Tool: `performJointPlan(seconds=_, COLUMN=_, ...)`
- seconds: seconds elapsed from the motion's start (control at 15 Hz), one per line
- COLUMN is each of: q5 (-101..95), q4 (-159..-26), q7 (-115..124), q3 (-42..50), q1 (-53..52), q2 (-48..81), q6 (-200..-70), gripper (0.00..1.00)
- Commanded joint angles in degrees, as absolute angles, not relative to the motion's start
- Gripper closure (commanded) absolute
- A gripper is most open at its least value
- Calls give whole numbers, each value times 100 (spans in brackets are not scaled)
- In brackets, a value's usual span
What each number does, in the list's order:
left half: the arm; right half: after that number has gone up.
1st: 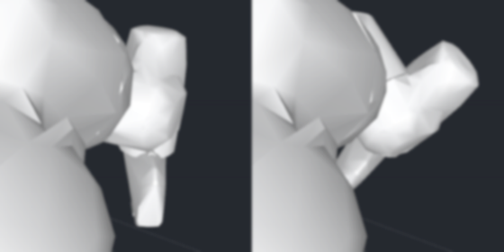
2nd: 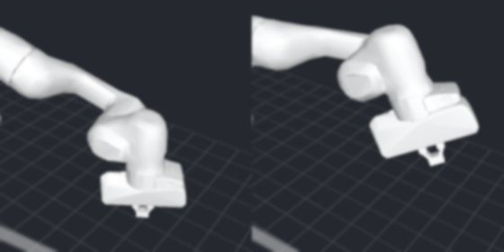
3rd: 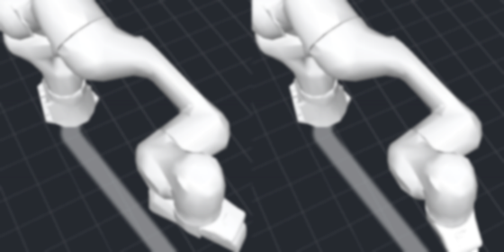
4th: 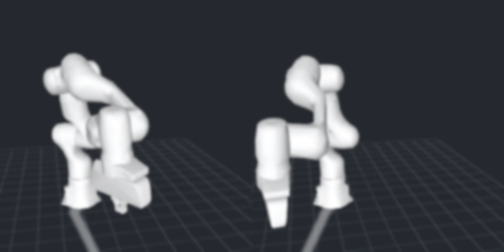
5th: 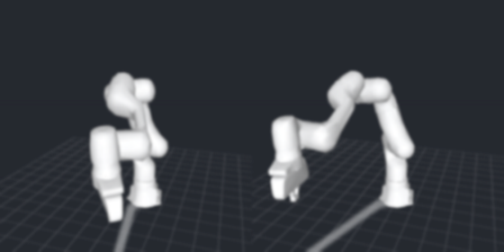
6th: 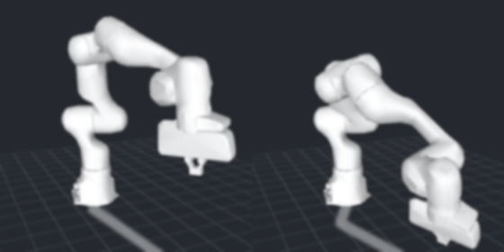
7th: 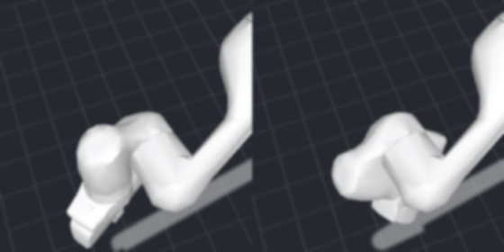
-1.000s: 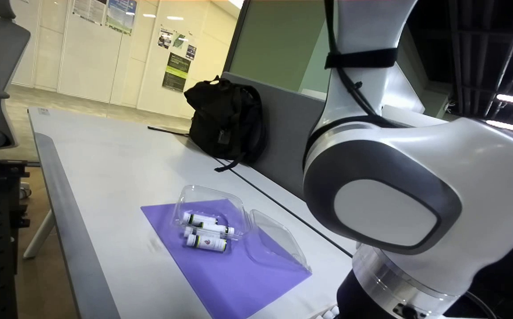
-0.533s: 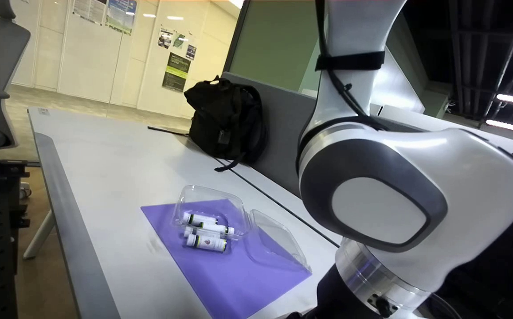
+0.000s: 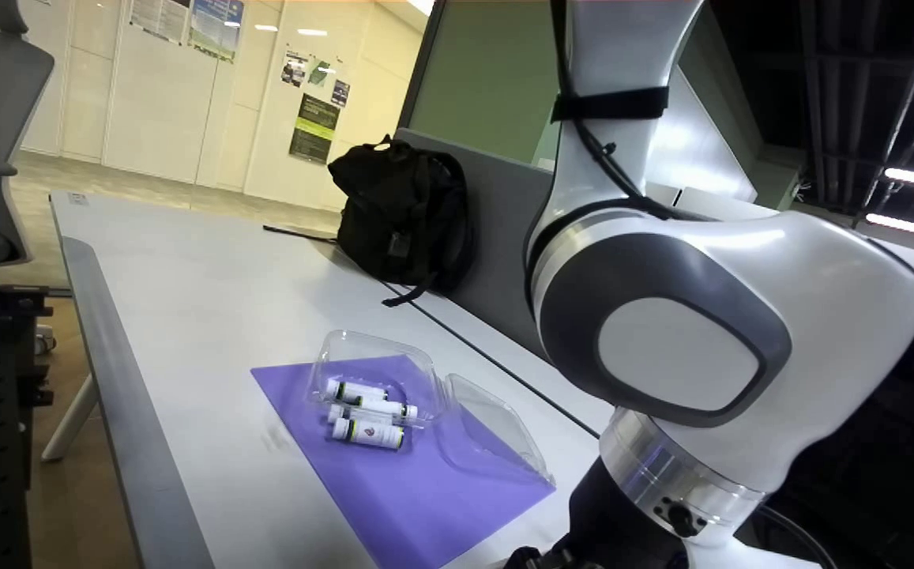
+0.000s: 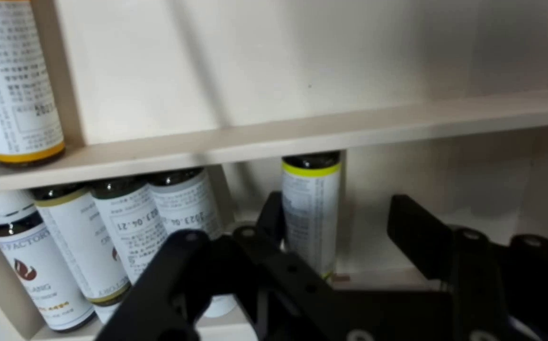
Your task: Pick a bottle from the left compartment of the tray and put it in the clear container
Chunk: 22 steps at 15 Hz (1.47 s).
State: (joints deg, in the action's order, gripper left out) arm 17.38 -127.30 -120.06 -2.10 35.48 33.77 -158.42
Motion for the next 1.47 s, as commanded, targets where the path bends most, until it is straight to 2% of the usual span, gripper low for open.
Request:
performJointPlan(seconds=0.0, q5=1199, q4=-12782, q7=-11131, q3=343, q1=2982, q2=3334, q6=-15966, gripper=68)
performJointPlan(seconds=0.27, q5=662, q4=-12749, q7=-10502, q3=756, q1=2574, q2=3271, q6=-15796, gripper=96)
performJointPlan(seconds=0.33, q5=540, q4=-12780, q7=-10409, q3=802, q1=2516, q2=3189, q6=-15778, gripper=93)
performJointPlan(seconds=1.0, q5=-179, q4=-13261, q7=-10238, q3=659, q1=1989, q2=1714, q6=-15735, gripper=93)
performJointPlan(seconds=1.4, q5=852, q4=-13456, q7=-11429, q3=-476, q1=1983, q2=1458, q6=-15854, gripper=93)
